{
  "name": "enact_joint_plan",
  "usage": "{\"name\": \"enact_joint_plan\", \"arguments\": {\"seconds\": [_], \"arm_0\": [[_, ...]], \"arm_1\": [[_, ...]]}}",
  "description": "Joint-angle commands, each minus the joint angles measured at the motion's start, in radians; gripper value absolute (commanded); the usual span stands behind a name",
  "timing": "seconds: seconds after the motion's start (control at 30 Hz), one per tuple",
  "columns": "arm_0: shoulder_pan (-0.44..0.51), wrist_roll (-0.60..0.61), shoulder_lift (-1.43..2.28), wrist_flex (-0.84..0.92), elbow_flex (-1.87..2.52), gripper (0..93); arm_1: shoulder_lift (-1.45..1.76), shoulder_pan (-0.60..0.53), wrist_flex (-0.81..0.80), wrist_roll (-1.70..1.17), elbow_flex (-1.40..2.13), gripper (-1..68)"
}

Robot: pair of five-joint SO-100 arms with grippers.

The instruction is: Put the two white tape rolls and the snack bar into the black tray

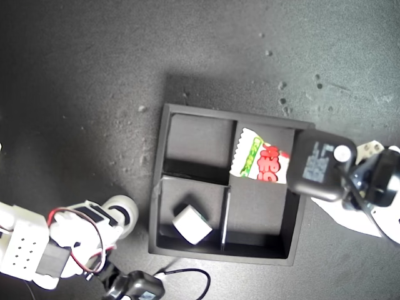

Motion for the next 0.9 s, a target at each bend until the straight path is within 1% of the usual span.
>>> {"name": "enact_joint_plan", "arguments": {"seconds": [0.0, 0.1, 0.17, 0.3, 0.33, 0.43, 0.5, 0.57, 0.67, 0.73, 0.87], "arm_0": [[0.017, 0.025, 0.055, 0.117, -0.046, 0.1], [0.021, 0.061, 0.135, 0.195, -0.057, 0.1], [0.018, 0.084, 0.212, 0.239, -0.048, 0.1], [-0.038, 0.163, 0.394, 0.341, -0.049, 0.1], [-0.061, 0.189, 0.431, 0.362, -0.054, 0.1], [-0.146, 0.285, 0.512, 0.390, -0.066, 0.1], [-0.207, 0.354, 0.543, 0.390, -0.084, 0.1], [-0.275, 0.413, 0.551, 0.390, -0.112, 0.1], [-0.359, 0.489, 0.506, 0.388, -0.190, 0.1], [-0.388, 0.526, 0.442, 0.390, -0.275, 0.1], [-0.411, 0.577, 0.265, 0.417, -0.468, 0.1]], "arm_1": [[0.011, -0.020, 0.023, 0.081, 0.005, -0.4], [0.009, -0.026, 0.077, 0.052, -0.032, -0.4], [0.008, -0.021, 0.104, -0.087, -0.064, -0.5], [0.008, 0.005, 0.044, -0.588, -0.112, -0.6], [0.008, 0.006, 0.020, -0.742, -0.121, -0.6], [0.008, -0.005, 0.017, -1.114, -0.167, -0.6], [0.008, -0.011, 0.043, -1.290, -0.183, -0.6], [0.008, -0.009, 0.061, -1.391, -0.173, -0.6], [0.005, -0.014, 0.009, -1.508, -0.123, -0.6], [0.003, -0.015, -0.041, -1.546, -0.071, -0.6], [0.003, -0.028, -0.166, -1.608, 0.038, -0.6]]}}
